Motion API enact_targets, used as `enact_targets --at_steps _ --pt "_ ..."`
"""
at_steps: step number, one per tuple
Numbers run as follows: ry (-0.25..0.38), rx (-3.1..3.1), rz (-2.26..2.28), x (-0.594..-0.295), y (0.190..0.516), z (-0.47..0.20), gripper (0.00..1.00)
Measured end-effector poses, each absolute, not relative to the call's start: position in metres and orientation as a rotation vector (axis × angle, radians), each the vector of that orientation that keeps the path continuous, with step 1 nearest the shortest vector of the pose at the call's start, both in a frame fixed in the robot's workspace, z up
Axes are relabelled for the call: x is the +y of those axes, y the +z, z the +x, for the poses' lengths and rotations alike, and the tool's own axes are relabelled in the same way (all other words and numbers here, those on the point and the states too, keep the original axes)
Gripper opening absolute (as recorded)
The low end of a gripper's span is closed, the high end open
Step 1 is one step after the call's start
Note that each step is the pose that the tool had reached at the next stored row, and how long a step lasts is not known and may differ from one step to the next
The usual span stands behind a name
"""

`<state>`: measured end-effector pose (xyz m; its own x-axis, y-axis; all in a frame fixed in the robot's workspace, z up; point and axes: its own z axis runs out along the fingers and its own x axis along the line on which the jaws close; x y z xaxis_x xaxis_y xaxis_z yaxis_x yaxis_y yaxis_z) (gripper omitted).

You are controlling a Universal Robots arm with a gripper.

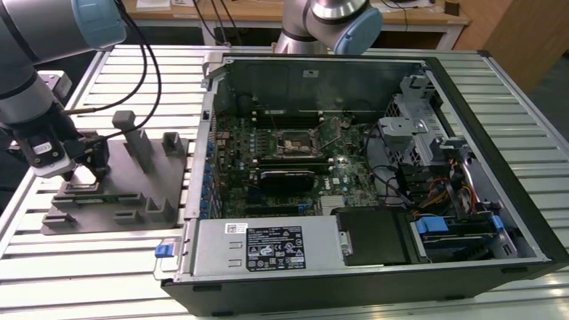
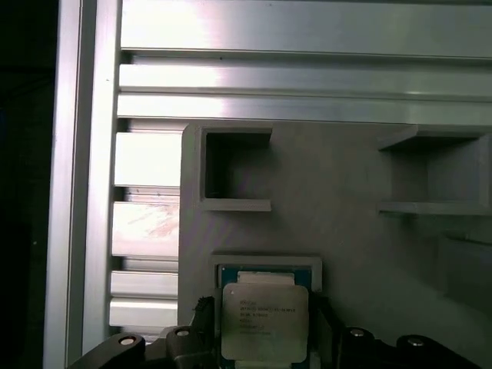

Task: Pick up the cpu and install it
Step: 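Pick up the cpu and move it towards the insertion slot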

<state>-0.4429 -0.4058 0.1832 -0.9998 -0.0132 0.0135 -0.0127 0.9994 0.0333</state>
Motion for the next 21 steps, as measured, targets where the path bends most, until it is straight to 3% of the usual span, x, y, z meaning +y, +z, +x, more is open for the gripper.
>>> enact_targets --at_steps 1,2,21 --pt "-0.052 -3.127 0.020 -0.4059 0.1832 -0.4428 0.55" --pt "-0.052 -3.127 0.021 -0.4059 0.1832 -0.4428 0.62" --pt "-0.039 -3.145 0.021 -0.4059 0.1874 -0.4465 0.62"
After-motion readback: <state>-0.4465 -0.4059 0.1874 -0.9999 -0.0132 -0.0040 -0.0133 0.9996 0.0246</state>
